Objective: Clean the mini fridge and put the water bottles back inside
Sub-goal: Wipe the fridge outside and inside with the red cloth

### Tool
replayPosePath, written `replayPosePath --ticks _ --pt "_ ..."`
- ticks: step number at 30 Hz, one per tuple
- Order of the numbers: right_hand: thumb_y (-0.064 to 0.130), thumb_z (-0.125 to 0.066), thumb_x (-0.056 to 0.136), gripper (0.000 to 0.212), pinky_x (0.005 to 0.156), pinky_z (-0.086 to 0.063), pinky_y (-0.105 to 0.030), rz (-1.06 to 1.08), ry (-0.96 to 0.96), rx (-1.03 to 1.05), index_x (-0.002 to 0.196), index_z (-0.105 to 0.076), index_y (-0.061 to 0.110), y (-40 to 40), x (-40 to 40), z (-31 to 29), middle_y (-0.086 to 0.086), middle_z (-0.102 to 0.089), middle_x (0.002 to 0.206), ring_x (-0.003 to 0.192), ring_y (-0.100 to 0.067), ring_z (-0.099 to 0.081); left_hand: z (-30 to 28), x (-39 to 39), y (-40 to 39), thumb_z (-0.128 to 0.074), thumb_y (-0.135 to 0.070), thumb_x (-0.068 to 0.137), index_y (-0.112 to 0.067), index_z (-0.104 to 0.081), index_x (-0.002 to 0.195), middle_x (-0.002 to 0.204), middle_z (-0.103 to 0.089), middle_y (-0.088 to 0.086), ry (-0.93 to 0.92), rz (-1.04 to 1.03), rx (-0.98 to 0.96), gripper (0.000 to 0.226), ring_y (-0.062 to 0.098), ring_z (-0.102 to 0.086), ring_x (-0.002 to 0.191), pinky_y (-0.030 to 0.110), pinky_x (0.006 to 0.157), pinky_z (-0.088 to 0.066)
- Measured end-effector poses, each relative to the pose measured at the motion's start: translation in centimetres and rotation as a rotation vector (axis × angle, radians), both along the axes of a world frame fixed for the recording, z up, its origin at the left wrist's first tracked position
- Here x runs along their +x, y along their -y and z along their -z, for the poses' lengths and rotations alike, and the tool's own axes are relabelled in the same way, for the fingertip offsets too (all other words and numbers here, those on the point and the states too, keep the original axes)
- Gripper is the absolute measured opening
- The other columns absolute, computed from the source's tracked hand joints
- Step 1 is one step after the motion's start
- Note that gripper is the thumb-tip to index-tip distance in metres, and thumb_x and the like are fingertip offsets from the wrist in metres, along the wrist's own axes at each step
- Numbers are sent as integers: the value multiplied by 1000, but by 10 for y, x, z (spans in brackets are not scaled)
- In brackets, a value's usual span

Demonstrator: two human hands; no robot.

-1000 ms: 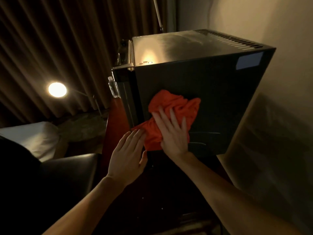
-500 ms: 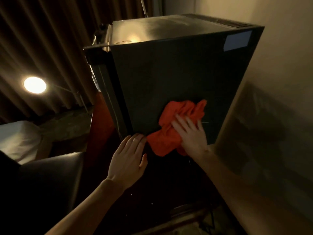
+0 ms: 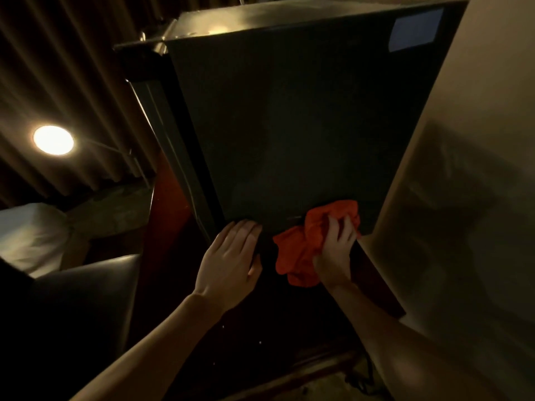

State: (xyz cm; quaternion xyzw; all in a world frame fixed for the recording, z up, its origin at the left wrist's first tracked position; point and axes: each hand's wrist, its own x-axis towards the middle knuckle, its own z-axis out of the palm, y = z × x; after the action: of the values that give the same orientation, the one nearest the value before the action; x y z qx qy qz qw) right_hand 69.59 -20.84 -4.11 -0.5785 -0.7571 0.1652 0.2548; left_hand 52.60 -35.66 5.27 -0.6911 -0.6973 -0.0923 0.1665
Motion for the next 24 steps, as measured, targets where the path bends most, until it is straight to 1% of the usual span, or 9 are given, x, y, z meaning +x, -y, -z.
replayPosePath --ticks 2,5,6,8,10,13,17,21,24 --pt "30 -76 76 81 108 -11 -39 72 -204 6 142 -28 25 -8 9 -18 -12 -19 154 139 -33 -20 1 -2 1 -60 -27 83 -3 -57 131 133 -58 13 10 2 13 54 26 -51 127 35 115 -23" --pt "26 -72 82 59 107 -20 -26 277 -409 260 134 -48 14 -31 27 -53 -15 -47 139 126 -24 -39 0 -3 1 -59 -27 84 -4 -57 131 133 -58 12 24 3 28 52 25 -51 127 34 114 -24" --pt "23 -70 84 52 108 -25 -27 330 -451 310 131 -52 11 -37 29 -60 -15 -51 135 125 -25 -43 0 -4 0 -59 -28 84 -4 -57 131 133 -58 12 27 3 30 53 25 -51 126 34 114 -23" --pt "24 -65 88 48 113 -22 -37 369 -476 288 131 -52 7 -36 23 -61 -17 -48 139 130 -33 -41 2 -6 -1 -60 -28 83 -5 -57 131 132 -58 11 26 -2 35 53 24 -50 126 33 115 -21" --pt "25 -58 88 49 113 -16 -39 371 -465 216 133 -48 7 -27 4 -50 -18 -40 145 135 -36 -33 8 -7 0 -60 -29 83 -5 -57 131 133 -58 10 34 -13 38 53 23 -49 127 32 115 -21" --pt "26 -42 79 57 113 -18 -41 337 -399 135 133 -44 9 -5 -37 -37 -16 -36 148 136 -35 -30 22 -10 6 -59 -28 85 -5 -55 132 133 -56 10 77 -17 35 53 22 -48 128 35 116 -28" --pt "16 -51 79 45 108 -29 -45 214 -322 207 124 -48 11 33 -80 -21 -15 -45 137 125 -36 -41 43 -14 23 -53 -31 89 -5 -51 135 135 -55 11 107 -60 5 53 24 -48 129 41 111 -37" --pt "24 -64 70 52 75 -55 -47 -25 -218 244 118 -47 20 63 -94 -13 -6 -45 131 119 -36 -44 49 -18 34 -46 -37 90 -6 -53 132 134 -57 11 116 -66 26 53 23 -48 127 39 110 -34" --pt "32 -63 71 44 66 -54 -46 -143 -105 264 112 -50 23 59 -82 -16 -2 -44 124 115 -33 -45 44 -24 35 -48 -37 90 -7 -54 131 132 -58 11 108 -94 45 51 24 -50 126 39 110 -36"
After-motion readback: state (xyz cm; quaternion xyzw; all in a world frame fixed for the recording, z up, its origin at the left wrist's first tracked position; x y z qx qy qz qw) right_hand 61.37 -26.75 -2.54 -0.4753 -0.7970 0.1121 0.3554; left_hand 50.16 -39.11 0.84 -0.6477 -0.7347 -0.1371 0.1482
